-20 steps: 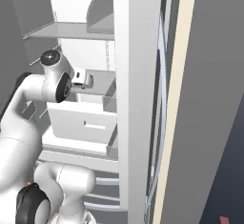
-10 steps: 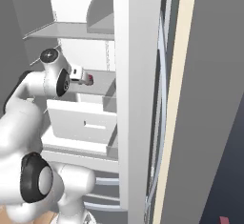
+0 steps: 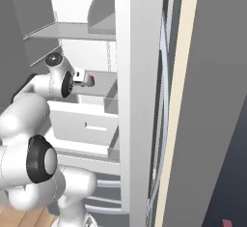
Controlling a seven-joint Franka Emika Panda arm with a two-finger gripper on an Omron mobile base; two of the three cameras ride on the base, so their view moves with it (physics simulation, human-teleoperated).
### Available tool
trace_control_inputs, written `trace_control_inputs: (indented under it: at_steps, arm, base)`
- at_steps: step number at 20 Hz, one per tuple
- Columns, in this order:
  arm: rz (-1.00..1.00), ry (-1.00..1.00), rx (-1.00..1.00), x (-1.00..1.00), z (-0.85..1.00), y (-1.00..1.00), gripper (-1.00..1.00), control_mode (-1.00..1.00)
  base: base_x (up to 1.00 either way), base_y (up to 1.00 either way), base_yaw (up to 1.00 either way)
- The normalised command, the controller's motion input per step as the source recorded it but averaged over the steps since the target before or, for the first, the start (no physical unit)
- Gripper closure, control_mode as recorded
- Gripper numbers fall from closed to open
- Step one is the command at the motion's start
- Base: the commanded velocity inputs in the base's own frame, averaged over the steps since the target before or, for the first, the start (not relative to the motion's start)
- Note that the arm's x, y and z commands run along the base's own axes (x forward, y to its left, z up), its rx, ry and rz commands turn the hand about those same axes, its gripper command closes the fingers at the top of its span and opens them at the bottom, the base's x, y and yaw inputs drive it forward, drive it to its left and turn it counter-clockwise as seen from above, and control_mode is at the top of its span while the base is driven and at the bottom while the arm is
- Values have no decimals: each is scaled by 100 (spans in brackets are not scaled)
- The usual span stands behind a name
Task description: Move the jam and mango from the second highest shelf to the top shelf to make space. Then, place the pitcher from the counter on the cleared second highest shelf.
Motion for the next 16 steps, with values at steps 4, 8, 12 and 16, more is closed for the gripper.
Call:
trace_control_inputs:
  at_steps: [4,8,12,16]
  arm:
    - [0,0,0,33,-15,0,-100,-100]
    - [0,0,0,35,-10,0,-100,-100]
    - [0,0,0,36,-6,0,-100,-100]
    - [0,0,0,39,-8,0,-100,-100]
  base:
    - [0,0,0]
    - [0,0,0]
    - [0,0,0]
    - [0,0,0]
